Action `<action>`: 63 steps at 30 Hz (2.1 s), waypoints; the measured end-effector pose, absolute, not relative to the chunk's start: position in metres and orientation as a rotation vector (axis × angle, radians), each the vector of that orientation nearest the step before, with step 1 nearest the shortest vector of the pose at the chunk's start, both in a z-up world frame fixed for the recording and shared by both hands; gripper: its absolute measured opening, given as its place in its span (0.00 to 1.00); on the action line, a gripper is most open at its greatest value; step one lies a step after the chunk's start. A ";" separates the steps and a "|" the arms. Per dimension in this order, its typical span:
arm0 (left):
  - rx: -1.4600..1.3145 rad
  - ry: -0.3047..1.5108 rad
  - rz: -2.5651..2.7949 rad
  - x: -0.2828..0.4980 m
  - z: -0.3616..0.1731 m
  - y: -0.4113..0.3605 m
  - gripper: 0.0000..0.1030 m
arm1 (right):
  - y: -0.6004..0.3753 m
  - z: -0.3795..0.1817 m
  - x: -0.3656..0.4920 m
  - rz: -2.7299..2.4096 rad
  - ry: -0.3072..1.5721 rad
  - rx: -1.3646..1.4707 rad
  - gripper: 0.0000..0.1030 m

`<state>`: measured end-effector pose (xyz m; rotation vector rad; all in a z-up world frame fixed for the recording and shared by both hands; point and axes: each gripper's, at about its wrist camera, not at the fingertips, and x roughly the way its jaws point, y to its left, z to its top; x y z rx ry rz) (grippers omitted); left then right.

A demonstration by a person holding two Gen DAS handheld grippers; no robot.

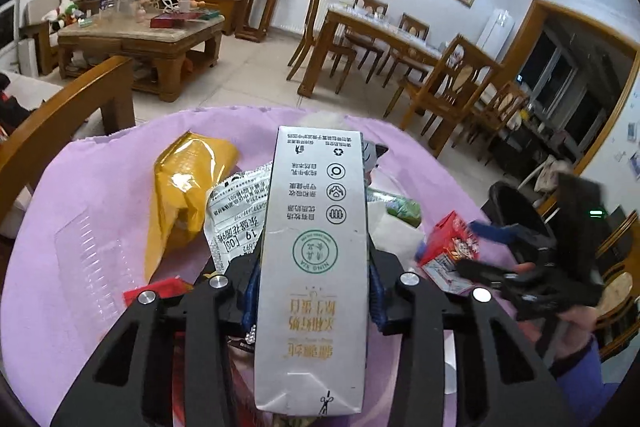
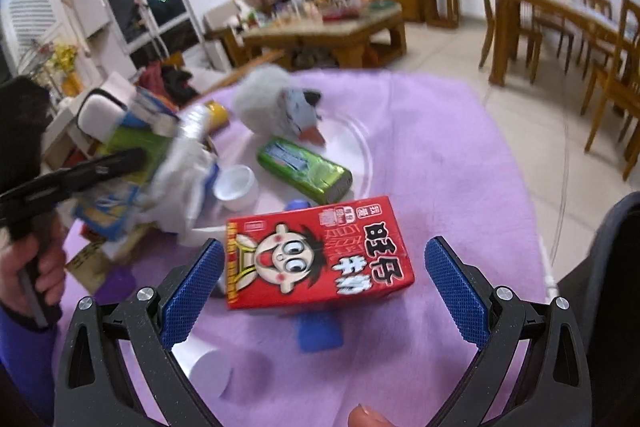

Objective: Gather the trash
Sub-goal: 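Grasp the white milk carton with the left tool while the right tool grasps the red Wangzai box, then carry both items over the black bin and open both tools to drop them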

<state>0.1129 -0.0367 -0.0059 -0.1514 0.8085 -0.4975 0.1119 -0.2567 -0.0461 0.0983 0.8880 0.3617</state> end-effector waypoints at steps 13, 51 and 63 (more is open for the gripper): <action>-0.227 0.649 -0.491 0.067 0.035 -0.016 0.39 | -0.247 -0.037 0.096 0.371 0.834 0.201 0.87; 0.022 0.906 -0.835 0.099 -0.041 -0.415 0.40 | -0.513 -0.067 -0.041 -0.086 0.759 0.164 0.88; 0.062 0.887 -0.810 0.082 -0.032 -0.416 0.48 | -0.510 -0.067 -0.034 -0.088 0.756 0.142 0.88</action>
